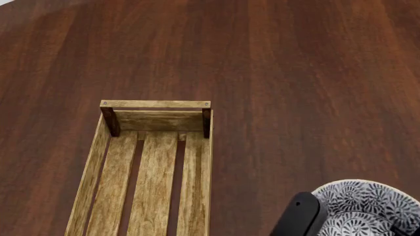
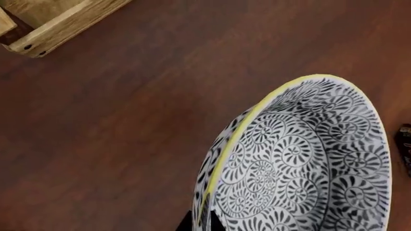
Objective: Stack the left bowl on the right bowl and place them in the tray.
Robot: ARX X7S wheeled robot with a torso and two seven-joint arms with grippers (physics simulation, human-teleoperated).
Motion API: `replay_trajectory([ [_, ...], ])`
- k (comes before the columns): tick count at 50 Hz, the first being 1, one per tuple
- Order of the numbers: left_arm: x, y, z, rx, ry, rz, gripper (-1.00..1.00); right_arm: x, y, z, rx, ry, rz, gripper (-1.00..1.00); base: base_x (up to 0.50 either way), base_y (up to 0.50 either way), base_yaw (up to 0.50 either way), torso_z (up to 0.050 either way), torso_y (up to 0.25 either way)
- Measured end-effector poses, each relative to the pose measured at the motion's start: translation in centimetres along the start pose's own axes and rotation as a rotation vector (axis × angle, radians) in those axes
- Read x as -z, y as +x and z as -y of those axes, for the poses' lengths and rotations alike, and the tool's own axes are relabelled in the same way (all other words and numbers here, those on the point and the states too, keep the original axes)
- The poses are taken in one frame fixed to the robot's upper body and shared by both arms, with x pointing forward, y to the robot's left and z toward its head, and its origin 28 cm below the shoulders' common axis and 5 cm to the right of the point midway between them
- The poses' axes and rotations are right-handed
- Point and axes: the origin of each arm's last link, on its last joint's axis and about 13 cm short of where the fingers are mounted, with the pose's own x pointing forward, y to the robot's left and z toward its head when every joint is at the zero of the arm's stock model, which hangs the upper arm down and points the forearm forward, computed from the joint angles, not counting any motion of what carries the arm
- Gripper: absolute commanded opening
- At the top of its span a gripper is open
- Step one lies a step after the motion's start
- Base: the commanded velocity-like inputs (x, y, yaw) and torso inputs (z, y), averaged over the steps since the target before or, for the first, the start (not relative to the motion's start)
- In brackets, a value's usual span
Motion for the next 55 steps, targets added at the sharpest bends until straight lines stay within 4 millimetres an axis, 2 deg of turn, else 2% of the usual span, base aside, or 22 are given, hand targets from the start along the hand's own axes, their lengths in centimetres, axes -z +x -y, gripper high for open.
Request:
replay_trajectory([
  [25, 0.0, -0.1, 0.0, 0.003, -0.002, -0.003, 1.00, 0.3, -2.8, 1.3, 0.207, -0.065, -0.101, -1.00, 0.00, 0.00, 0.00, 0.000, 0.000],
  [39, 0.1, -0.2, -0.1, 0.005, -0.004, -0.005, 1.00, 1.6, -3.7, 1.9, 0.298, -0.034, -0.192, -1.00, 0.00, 0.00, 0.00, 0.000, 0.000],
  [55, 0.0, -0.2, 0.0, 0.005, -0.002, -0.006, 1.00, 3.7, -3.7, 2.3, 0.352, 0.057, -0.289, -1.00, 0.00, 0.00, 0.00, 0.000, 0.000],
])
